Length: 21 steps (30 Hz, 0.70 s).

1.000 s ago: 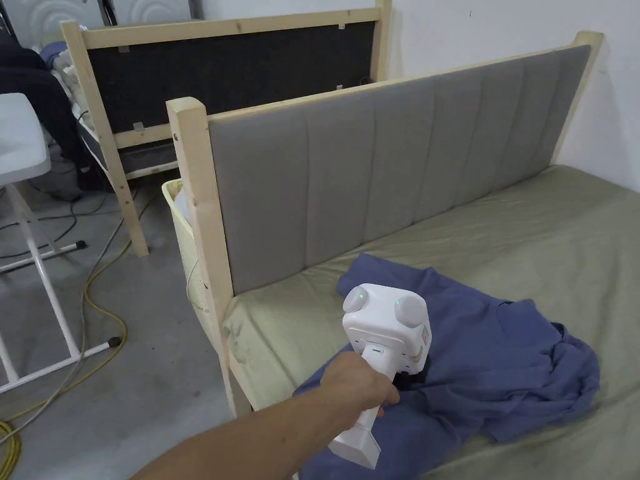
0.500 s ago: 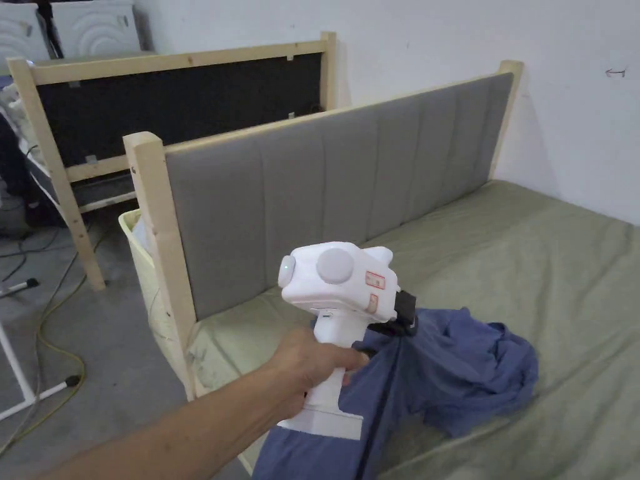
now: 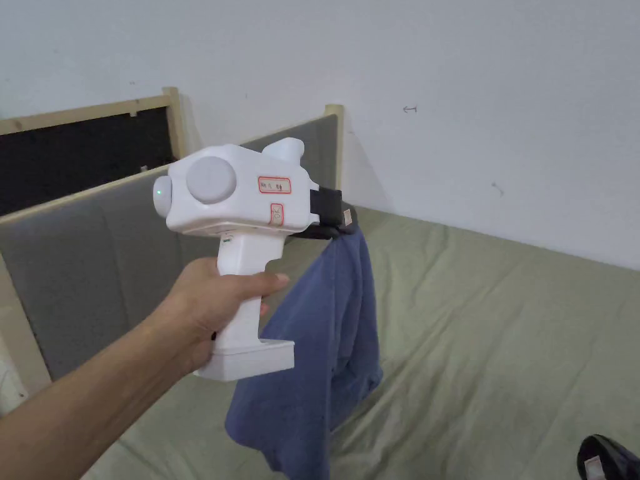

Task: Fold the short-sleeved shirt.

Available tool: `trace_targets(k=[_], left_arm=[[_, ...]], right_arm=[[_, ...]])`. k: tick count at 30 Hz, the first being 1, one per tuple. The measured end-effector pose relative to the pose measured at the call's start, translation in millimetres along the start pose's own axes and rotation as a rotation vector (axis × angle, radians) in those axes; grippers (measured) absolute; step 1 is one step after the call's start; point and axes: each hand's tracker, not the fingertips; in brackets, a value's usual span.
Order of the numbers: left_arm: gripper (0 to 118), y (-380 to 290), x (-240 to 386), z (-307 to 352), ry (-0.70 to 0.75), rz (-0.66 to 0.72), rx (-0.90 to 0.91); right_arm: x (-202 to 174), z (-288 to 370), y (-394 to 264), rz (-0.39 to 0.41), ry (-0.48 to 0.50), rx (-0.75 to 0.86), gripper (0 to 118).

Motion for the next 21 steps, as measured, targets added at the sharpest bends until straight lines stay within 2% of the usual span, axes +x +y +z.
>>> trace_targets(k=[12,21], left_arm=[[0,41.0,133.8,-34.1,-0.163,-0.083,0.033],[0,45.2,224.0,-61.5,-0.365,-0.120,-0.002]], right_arm=[[65.9,81.3,7.6,-0.050,-0.170,0.091,0],[91.7,108.6,4.0,-0.079,-0.262,0.117,0]])
